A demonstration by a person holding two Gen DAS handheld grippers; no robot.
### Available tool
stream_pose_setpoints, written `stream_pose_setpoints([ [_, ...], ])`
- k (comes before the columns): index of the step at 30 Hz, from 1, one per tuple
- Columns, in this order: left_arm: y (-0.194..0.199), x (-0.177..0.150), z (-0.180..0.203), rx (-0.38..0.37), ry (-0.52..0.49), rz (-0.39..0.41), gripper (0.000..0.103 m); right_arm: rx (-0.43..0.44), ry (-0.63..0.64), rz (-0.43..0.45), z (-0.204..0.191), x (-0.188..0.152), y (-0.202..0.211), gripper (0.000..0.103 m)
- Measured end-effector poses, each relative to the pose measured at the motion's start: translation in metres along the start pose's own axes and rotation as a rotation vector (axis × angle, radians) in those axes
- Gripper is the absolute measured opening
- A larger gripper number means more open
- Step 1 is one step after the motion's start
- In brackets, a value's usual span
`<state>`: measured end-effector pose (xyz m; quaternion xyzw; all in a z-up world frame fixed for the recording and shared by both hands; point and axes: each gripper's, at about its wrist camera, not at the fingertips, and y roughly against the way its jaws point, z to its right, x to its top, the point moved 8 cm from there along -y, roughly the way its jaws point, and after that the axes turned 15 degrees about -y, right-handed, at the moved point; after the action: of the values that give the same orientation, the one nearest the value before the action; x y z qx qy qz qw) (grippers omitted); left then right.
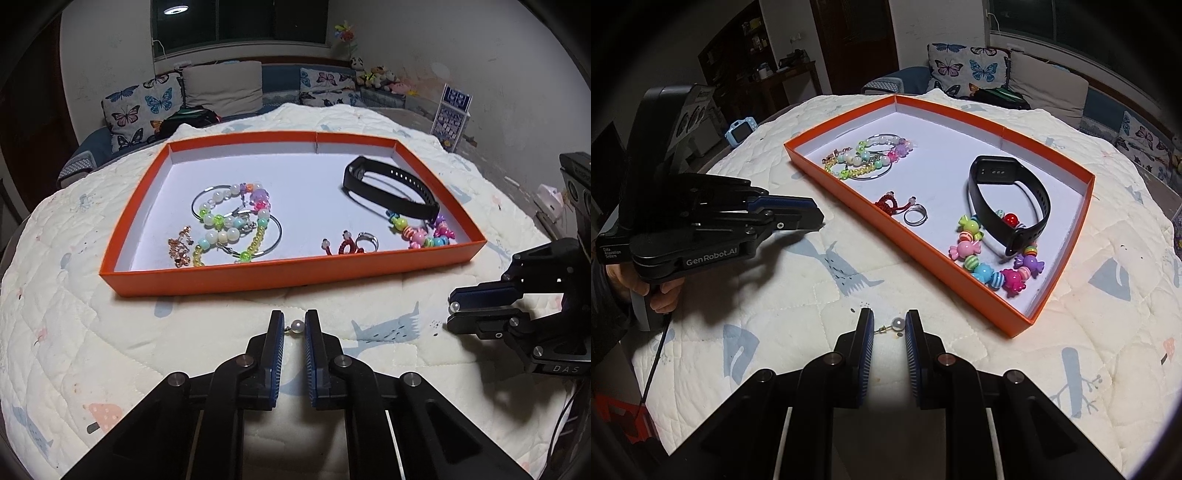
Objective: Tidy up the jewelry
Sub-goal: 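Grasp a pearl stud earring with the right tool while the left tool grasps another, then carry both pearl earrings into the orange tray and open both tools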
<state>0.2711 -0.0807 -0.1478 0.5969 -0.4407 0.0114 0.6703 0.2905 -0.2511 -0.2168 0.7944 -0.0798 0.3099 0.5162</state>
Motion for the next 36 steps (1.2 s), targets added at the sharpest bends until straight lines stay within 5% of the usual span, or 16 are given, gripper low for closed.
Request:
stream_pose_setpoints([
  [14, 0.05, 0.04, -0.033, 0.057, 0.012, 0.108, 0.011, 0.017, -0.012, 0.099, -0.013, 0.037, 0.021, 0.02],
  [36, -0.007, 0.06, -0.06, 0.024, 0.049, 0.034, 0.013, -0.021, -0.125, 0.097, 0.006, 0.082, -0.02, 0.02],
])
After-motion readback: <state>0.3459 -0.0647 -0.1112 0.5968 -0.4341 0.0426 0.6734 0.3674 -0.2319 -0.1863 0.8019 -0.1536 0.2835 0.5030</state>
